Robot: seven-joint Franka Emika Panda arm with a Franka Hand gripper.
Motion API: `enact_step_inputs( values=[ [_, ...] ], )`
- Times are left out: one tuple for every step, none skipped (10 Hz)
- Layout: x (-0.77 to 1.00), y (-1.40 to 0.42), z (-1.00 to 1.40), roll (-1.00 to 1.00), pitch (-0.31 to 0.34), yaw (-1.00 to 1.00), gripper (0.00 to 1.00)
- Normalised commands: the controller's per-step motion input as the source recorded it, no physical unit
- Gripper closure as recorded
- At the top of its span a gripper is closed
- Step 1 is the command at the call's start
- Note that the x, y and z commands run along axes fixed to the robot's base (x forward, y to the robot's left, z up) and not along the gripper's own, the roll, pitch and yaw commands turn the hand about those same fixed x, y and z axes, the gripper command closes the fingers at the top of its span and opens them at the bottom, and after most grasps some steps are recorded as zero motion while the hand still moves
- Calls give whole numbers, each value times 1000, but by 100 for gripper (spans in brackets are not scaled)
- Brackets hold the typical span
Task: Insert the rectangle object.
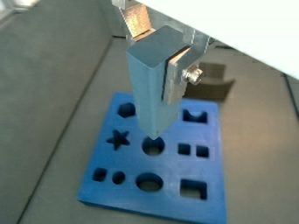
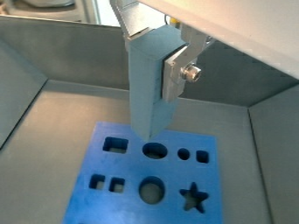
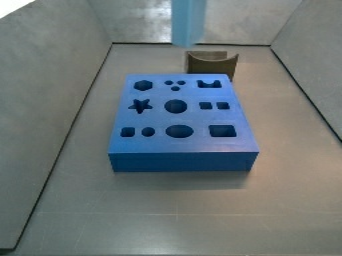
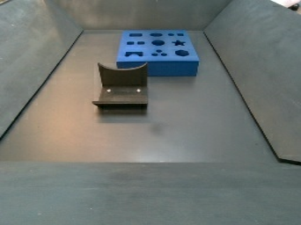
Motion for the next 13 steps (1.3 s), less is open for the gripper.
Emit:
enact_step_inputs(
  values=[
    [557, -154, -289, 0, 0, -540, 100],
    [563, -154, -291, 0, 0, -537, 100],
    [551, -160, -326, 0, 0, -537, 100],
    [523, -163, -400, 10, 0, -560, 100],
    [494, -163, -463, 39, 0, -586, 100],
    [443, -166, -514, 66, -1, -637, 100],
    [349, -140, -569, 80, -13, -717, 100],
    [234, -111, -637, 97, -34, -820, 100],
    [94, -54, -677, 83, -50, -954, 100],
    [0, 0, -683, 31, -11, -1000, 100],
    [0, 0, -677, 23, -10, -1000, 100],
    [0, 0, -643, 0, -23, -1000, 100],
    [6, 0, -469, -16, 0, -1000, 100]
  ],
)
